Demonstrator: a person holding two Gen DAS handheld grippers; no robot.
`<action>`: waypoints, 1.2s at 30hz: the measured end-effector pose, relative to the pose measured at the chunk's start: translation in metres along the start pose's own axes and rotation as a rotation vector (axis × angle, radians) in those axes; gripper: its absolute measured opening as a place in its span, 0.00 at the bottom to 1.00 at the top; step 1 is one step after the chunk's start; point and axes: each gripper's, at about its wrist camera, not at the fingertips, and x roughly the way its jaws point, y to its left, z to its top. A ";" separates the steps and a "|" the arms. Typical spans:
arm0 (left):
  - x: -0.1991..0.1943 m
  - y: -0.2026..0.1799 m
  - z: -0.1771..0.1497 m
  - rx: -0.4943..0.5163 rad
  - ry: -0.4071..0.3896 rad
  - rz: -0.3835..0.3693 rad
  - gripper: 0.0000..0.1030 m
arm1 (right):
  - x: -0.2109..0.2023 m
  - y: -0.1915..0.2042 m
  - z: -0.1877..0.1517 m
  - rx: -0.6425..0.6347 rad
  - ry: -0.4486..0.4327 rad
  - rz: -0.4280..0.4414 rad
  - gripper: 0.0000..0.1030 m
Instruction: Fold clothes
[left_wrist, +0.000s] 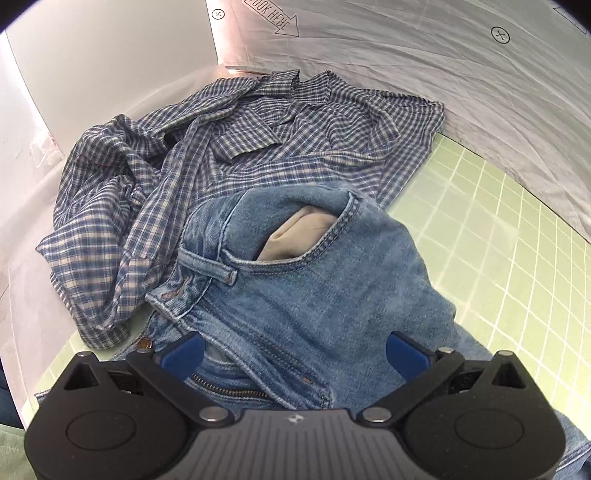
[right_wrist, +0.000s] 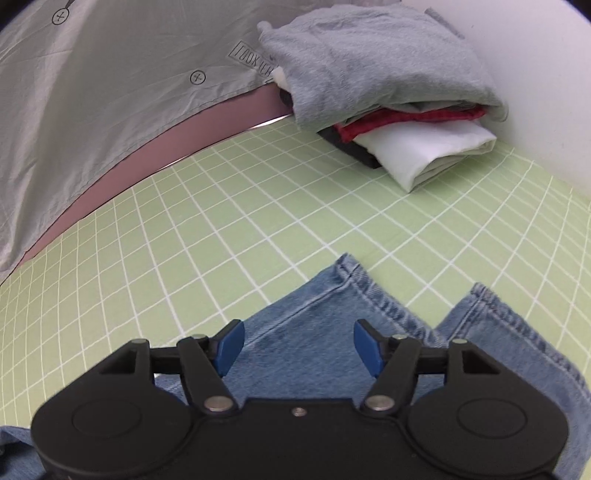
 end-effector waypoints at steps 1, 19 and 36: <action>0.002 -0.003 0.003 0.003 -0.003 -0.004 1.00 | 0.005 0.005 0.000 0.012 0.010 0.011 0.64; 0.066 -0.063 0.043 0.126 0.060 0.007 1.00 | 0.037 0.028 -0.001 0.022 -0.001 -0.148 0.28; 0.055 -0.048 0.036 0.106 0.041 -0.057 0.25 | -0.028 0.026 0.087 -0.121 -0.415 -0.193 0.00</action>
